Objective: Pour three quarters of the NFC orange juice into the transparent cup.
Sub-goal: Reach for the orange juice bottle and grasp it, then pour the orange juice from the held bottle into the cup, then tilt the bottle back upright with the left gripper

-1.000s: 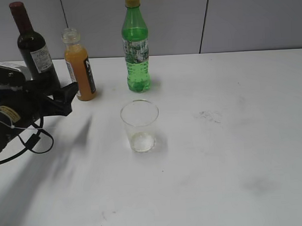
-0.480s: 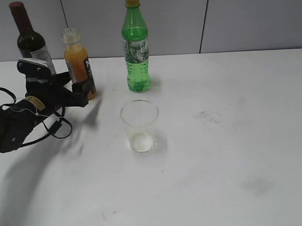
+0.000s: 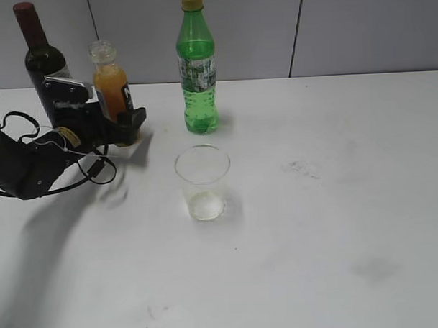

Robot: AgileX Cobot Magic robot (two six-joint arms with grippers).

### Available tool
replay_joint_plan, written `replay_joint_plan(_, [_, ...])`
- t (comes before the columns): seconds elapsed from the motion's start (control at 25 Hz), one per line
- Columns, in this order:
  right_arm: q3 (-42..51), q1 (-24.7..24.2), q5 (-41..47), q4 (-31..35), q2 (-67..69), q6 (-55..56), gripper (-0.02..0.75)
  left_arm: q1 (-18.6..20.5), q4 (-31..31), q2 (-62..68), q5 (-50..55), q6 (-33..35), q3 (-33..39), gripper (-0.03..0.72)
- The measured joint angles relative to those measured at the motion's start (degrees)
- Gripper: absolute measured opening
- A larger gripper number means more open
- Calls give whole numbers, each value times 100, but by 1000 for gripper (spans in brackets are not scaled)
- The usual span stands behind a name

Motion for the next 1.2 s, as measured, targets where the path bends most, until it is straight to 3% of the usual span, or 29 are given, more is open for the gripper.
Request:
replay_joint_plan(0.16, [0,0,0,0,0,0,510,0,0,108,22,-5,-107,665])
replay_joint_plan(0.36, [0,0,0,0,0,18,510,-11,3,135,-103,-5,-107,462])
replay_joint_plan(0.68, [0,0,-6,0,0,24,510,-11,-2,-51,-79,-5,170,473])
replay_joint_plan(0.88, [0,0,-6,0,0,30,510,-11,-86,-748,181,16,982,473])
replay_joint_plan(1.0, [0,0,-6,0,0,30,510,-19,-162,-1418,240,390,1613,473])
replay_joint_plan(1.2, [0,0,-6,0,0,30,510,-319,-1230,-2395,304,1383,2542,473])
